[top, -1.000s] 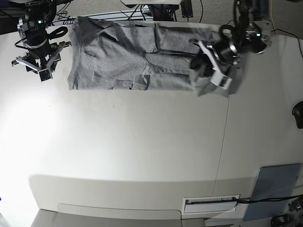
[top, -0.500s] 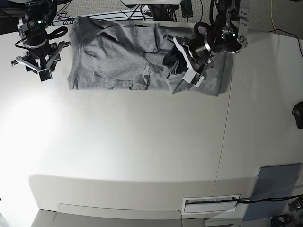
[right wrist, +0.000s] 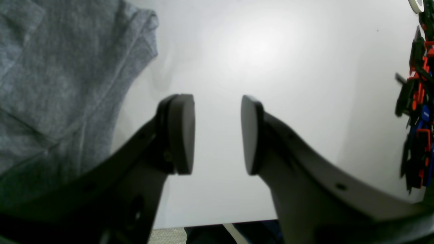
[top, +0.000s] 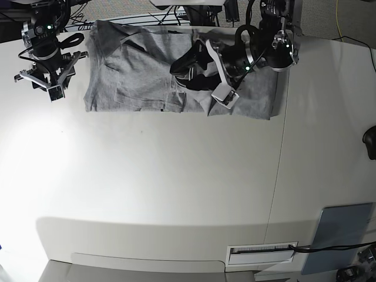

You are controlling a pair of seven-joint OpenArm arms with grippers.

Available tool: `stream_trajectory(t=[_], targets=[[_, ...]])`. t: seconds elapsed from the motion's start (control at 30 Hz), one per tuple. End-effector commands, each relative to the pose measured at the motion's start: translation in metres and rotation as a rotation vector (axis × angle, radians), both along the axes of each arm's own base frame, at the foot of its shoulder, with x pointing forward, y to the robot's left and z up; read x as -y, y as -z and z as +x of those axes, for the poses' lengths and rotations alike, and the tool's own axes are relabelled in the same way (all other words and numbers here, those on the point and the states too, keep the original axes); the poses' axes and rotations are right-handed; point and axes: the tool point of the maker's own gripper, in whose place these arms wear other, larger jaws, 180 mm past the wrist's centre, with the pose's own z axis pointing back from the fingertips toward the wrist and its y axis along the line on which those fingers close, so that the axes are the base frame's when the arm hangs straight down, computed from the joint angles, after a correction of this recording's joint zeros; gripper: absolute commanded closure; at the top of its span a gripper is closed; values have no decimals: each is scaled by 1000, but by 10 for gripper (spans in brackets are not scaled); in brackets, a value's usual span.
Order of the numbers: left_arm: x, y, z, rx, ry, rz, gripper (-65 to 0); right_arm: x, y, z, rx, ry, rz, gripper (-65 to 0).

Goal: Fold the T-shirt properly
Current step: 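Fold the strip end toward the middle of the strip with the left gripper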

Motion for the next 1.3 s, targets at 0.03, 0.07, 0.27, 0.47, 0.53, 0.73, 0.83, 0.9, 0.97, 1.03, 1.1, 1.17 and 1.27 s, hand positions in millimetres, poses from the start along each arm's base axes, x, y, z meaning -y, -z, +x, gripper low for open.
stream_trajectory(t=[0.03, 0.07, 0.27, 0.47, 0.53, 0.73, 0.83, 0.9, 0.97, 1.03, 1.1, 1.17, 1.27], targets=[[-14, 0, 14, 19, -56, 55, -376, 3, -11, 6, 36, -10, -24, -228], [-25, 7, 19, 14, -86, 102, -372, 3, -11, 6, 36, -10, -24, -228], [-67, 24, 33, 18, -189, 256, -12, 2, -11, 7, 42, -13, -23, -228], [-61, 44, 31, 27, -167, 340, 0, 2, -12, 7, 45, -14, -22, -228], [-57, 61, 31, 12, -160, 391, 0, 2, -12, 7, 44, -14, -23, -228], [-60, 88, 41, -18, -179, 502, 0, 3, -10, 5, 30, -6, -25, -228], [-56, 84, 45, -16, -179, 471, 0, 3, -10, 5, 31, -6, -25, -228], [-45, 77, 46, -6, -158, 423, 0, 3, -10, 5, 33, -8, -25, -228], [-31, 68, 50, 35, -133, 380, 0, 3, -10, 5, 34, -8, -24, -228], [-14, 60, 54, 79, -115, 341, 0, 3, -10, 5, 33, -8, -25, -228], [4, 55, 61, 106, -115, 312, 0, 3, -10, 5, 33, -7, -25, -228], [19, 54, 72, 134, -115, 311, 0, 3, -10, 5, 33, -8, -25, -228], [35, 52, 87, 153, -97, 322, 0, 3, -10, 5, 33, -7, -25, -228]])
